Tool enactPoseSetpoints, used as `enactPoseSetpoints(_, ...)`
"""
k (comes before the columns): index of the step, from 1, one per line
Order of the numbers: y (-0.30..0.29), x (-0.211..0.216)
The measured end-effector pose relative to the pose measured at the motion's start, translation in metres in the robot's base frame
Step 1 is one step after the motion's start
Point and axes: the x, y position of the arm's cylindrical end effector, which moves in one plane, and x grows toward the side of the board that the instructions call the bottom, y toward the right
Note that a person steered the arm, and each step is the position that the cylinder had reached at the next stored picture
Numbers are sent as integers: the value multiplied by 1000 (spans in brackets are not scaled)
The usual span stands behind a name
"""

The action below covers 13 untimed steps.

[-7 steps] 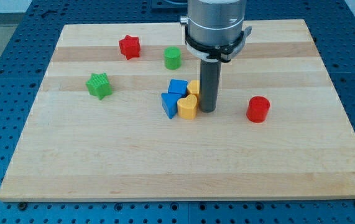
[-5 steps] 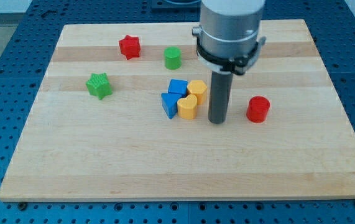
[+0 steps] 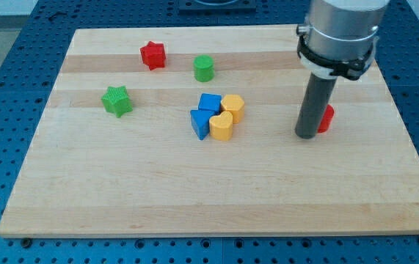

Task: Move red circle towards the center right

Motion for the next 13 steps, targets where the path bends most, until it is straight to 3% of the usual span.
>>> enactPoseSetpoints(5, -30, 1)
enactPoseSetpoints(7, 2, -41)
enactPoseSetpoints(10, 0, -18)
enactPoseSetpoints(13, 85, -33)
